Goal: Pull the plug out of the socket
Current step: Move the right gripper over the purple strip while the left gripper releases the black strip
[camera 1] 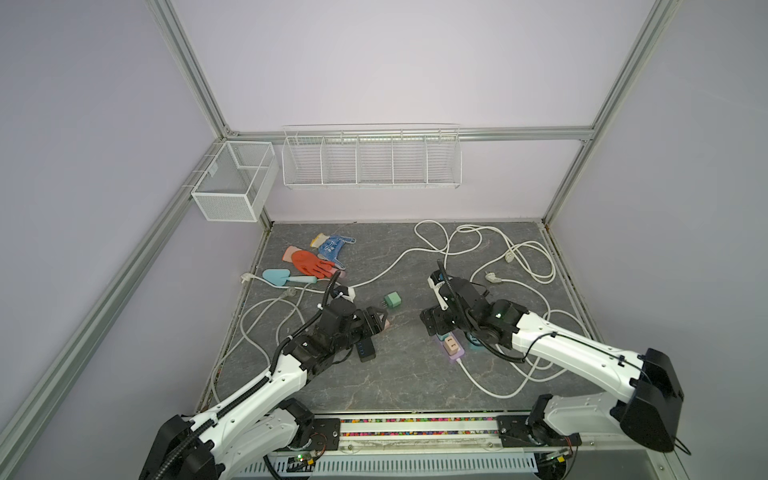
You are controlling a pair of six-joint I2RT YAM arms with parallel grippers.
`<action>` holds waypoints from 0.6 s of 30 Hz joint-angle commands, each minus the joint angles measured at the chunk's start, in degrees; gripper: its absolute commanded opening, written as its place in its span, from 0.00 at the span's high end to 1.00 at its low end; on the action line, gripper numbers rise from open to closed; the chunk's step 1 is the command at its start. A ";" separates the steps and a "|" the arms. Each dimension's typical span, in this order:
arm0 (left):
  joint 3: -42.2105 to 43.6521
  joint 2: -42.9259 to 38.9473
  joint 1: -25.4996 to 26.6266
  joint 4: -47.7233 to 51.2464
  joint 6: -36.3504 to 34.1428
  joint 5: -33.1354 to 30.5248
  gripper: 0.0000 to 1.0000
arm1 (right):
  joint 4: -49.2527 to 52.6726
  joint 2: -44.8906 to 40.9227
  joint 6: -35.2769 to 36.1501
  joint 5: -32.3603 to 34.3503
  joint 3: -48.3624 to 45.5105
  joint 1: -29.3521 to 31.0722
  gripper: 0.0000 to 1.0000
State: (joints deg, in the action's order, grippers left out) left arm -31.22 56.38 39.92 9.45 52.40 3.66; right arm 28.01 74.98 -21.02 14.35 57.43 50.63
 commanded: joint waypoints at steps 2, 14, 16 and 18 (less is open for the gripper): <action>-0.67 4.64 3.71 -6.84 1.71 -1.38 0.23 | 6.45 -3.45 -3.76 4.44 -2.87 -0.97 0.11; -4.96 20.53 10.78 -18.07 1.90 -0.75 0.25 | 8.67 -7.63 -4.12 -2.24 -9.27 -2.38 0.11; -5.34 22.95 11.14 -19.08 2.64 -0.42 0.26 | 9.03 -7.66 -4.38 -2.78 -10.04 -2.29 0.11; -4.48 24.87 11.13 -21.95 4.14 -0.20 0.29 | 8.60 -7.82 -4.43 -3.95 -11.13 -1.86 0.10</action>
State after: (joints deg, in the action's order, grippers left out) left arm -35.27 79.05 50.94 -7.75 54.28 3.88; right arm 35.75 68.25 -25.08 12.80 47.97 48.47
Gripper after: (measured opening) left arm 0.720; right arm 0.897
